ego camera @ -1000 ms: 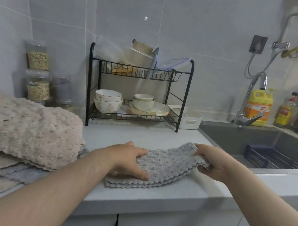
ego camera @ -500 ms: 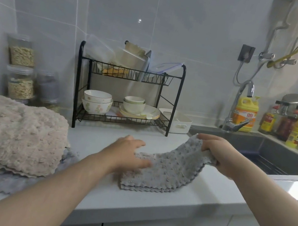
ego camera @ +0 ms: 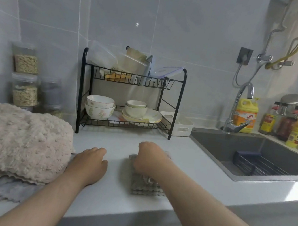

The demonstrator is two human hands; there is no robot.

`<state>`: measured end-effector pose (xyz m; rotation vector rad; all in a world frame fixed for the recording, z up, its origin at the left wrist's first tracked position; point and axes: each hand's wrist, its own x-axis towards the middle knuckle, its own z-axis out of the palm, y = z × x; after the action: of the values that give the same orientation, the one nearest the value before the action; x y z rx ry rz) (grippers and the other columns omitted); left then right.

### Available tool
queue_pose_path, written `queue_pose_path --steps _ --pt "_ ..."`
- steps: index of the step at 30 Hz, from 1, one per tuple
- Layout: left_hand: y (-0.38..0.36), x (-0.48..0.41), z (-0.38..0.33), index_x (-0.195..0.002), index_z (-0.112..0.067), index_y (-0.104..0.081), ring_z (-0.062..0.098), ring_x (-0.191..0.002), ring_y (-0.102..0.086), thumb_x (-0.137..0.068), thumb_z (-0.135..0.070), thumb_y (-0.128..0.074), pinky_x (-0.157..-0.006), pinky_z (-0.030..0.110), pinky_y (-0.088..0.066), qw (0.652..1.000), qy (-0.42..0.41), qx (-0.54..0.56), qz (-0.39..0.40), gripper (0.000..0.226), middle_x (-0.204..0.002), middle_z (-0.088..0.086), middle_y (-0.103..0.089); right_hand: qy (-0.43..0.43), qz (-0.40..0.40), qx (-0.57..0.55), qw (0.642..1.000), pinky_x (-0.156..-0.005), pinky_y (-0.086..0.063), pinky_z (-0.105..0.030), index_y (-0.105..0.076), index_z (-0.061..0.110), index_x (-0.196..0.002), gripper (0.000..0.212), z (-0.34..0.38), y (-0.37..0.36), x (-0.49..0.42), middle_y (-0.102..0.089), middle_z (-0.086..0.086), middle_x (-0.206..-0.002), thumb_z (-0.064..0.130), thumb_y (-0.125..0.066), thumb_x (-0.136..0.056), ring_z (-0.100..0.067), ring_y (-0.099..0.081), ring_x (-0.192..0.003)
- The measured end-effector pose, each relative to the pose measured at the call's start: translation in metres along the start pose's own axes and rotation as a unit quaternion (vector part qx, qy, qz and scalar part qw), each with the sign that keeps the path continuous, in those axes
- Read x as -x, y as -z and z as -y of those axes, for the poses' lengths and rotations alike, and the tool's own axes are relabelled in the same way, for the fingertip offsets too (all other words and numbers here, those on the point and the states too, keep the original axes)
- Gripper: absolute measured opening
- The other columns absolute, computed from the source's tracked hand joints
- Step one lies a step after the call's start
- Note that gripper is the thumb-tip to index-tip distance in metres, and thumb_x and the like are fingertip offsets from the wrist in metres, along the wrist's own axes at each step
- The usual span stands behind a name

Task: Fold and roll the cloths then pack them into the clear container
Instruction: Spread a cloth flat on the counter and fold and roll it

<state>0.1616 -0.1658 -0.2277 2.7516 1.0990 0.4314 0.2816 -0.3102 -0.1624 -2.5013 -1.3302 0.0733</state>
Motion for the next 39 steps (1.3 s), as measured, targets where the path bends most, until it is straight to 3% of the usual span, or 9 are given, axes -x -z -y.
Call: queue_pose_path --steps 7,11,14,17,22,28,33,36,39 --pt "-0.003 -0.004 0.007 -0.129 -0.021 -0.050 0.024 -0.122 -0.048 -0.087 -0.014 -0.040 -0.095 0.033 -0.040 0.996 0.030 0.079 -0.010 0.043 -0.134 0.001 -0.054 -0.005 0.053 0.114 0.992 -0.085 -0.047 -0.043 -0.036 0.005 -0.136 0.051 0.017 -0.043 0.006 -0.042 -0.022 -0.136 0.019 -0.049 -0.088 -0.037 -0.050 -0.120" --pt "-0.003 -0.004 0.008 -0.124 -0.020 -0.053 0.024 -0.120 -0.050 -0.086 -0.014 -0.041 -0.094 0.033 -0.042 0.996 0.028 0.081 -0.006 0.040 -0.132 0.001 -0.055 0.032 0.059 0.131 0.989 -0.078 -0.042 -0.041 -0.037 0.010 -0.134 0.044 0.022 -0.038 0.020 -0.035 -0.023 -0.140 0.023 -0.043 -0.093 -0.040 -0.051 -0.119" --pt "0.000 -0.002 0.005 -0.100 -0.026 -0.049 0.025 -0.114 -0.052 -0.086 -0.016 -0.042 -0.090 0.035 -0.042 0.997 0.024 0.075 -0.006 0.018 -0.124 0.002 -0.058 0.075 -0.054 0.089 0.992 -0.072 -0.039 -0.034 -0.054 0.018 -0.106 0.023 0.017 -0.017 0.041 -0.060 -0.010 -0.116 0.034 -0.043 -0.094 -0.032 -0.059 -0.101" --pt "0.001 0.001 0.002 -0.094 -0.028 -0.047 0.023 -0.108 -0.053 -0.092 -0.027 -0.040 -0.085 0.035 -0.041 0.998 0.017 0.066 -0.019 0.008 -0.116 -0.002 -0.059 0.004 -0.195 0.045 0.980 -0.067 -0.039 -0.031 -0.057 0.017 -0.090 0.026 -0.011 0.004 0.050 -0.065 -0.004 -0.092 0.037 -0.041 -0.093 -0.028 -0.056 -0.086" --pt "0.002 0.003 -0.005 -0.122 -0.024 -0.055 0.020 -0.119 -0.049 -0.095 -0.053 -0.034 -0.099 0.037 -0.040 0.998 -0.030 0.050 -0.004 0.045 -0.129 -0.002 -0.057 -0.174 -0.078 0.047 0.981 -0.076 -0.042 -0.032 -0.056 0.013 -0.096 0.043 -0.058 0.008 0.040 -0.065 -0.009 -0.105 0.052 -0.039 -0.091 -0.031 -0.056 -0.101" --pt "0.012 0.014 -0.016 -0.145 -0.024 -0.038 0.009 -0.136 -0.034 -0.093 -0.050 -0.050 -0.111 0.027 -0.027 0.978 -0.121 0.158 -0.057 0.059 -0.149 -0.009 -0.039 -0.068 -0.064 -0.068 0.993 -0.070 -0.047 -0.031 -0.044 0.017 -0.118 0.033 -0.061 -0.002 0.038 -0.063 -0.007 -0.108 0.027 -0.051 -0.088 -0.026 -0.058 -0.093" --pt "0.033 0.003 -0.039 -0.149 -0.026 -0.031 0.007 -0.132 -0.035 -0.069 -0.032 -0.083 -0.110 0.028 -0.029 0.914 -0.109 0.390 0.034 0.096 -0.139 -0.016 -0.040 0.091 -0.097 -0.184 0.974 -0.055 -0.045 -0.015 -0.051 0.035 -0.107 0.045 -0.053 0.029 0.048 -0.058 0.006 -0.097 0.004 -0.054 -0.076 -0.004 -0.054 -0.072" --pt "0.045 0.003 -0.045 -0.110 -0.012 -0.067 0.020 -0.104 -0.063 -0.063 -0.010 -0.076 -0.089 0.032 -0.050 0.853 -0.136 0.487 0.132 0.049 -0.105 0.001 -0.071 0.114 -0.113 -0.230 0.960 -0.056 -0.048 -0.017 -0.055 0.037 -0.100 0.044 -0.051 0.044 0.052 -0.060 0.006 -0.093 0.001 -0.058 -0.075 -0.002 -0.054 -0.066" --pt "0.050 0.011 -0.048 -0.091 -0.008 -0.071 0.022 -0.084 -0.067 -0.064 -0.006 -0.069 -0.073 0.029 -0.053 0.821 -0.136 0.537 0.137 0.027 -0.087 0.008 -0.072 0.102 -0.124 -0.288 0.944 -0.053 -0.047 -0.016 -0.061 0.032 -0.101 0.039 -0.054 0.048 0.052 -0.063 0.002 -0.092 0.002 -0.063 -0.076 -0.001 -0.054 -0.065"
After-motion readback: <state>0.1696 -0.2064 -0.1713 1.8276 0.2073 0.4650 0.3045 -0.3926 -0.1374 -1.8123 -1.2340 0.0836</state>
